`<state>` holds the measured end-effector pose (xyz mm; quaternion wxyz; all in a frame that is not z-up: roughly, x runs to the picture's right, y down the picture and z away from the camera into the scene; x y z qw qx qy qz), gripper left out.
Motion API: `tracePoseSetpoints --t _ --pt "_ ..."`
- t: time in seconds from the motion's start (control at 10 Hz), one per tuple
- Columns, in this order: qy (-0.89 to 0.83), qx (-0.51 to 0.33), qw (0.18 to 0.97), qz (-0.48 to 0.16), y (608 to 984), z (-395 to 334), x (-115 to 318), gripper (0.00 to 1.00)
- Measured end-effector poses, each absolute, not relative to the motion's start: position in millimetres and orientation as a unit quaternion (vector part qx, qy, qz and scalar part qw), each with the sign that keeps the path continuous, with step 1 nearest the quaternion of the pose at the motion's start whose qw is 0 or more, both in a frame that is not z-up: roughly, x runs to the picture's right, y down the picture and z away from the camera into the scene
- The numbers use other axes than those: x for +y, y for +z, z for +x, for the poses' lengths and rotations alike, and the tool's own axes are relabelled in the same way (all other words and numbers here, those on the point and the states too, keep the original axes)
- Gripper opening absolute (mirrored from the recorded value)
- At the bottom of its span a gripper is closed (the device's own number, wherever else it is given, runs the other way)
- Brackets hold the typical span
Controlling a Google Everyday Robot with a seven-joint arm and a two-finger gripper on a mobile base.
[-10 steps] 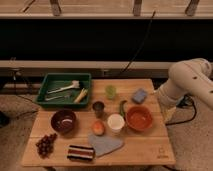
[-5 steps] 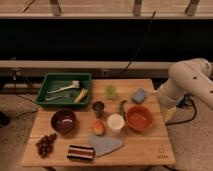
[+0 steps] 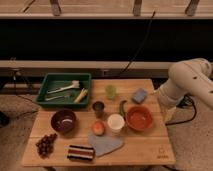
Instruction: Place sponge in purple bowl
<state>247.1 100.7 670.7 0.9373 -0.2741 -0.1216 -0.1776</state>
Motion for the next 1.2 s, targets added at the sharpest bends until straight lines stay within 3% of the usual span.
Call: tracePoseSetpoints --t 0.8,1.2 --pt "-0.176 -0.119 0.938 -0.273 676 247 100 0.79" --pt "-0.184 -0.122 0.940 -0.261 742 241 66 0.79"
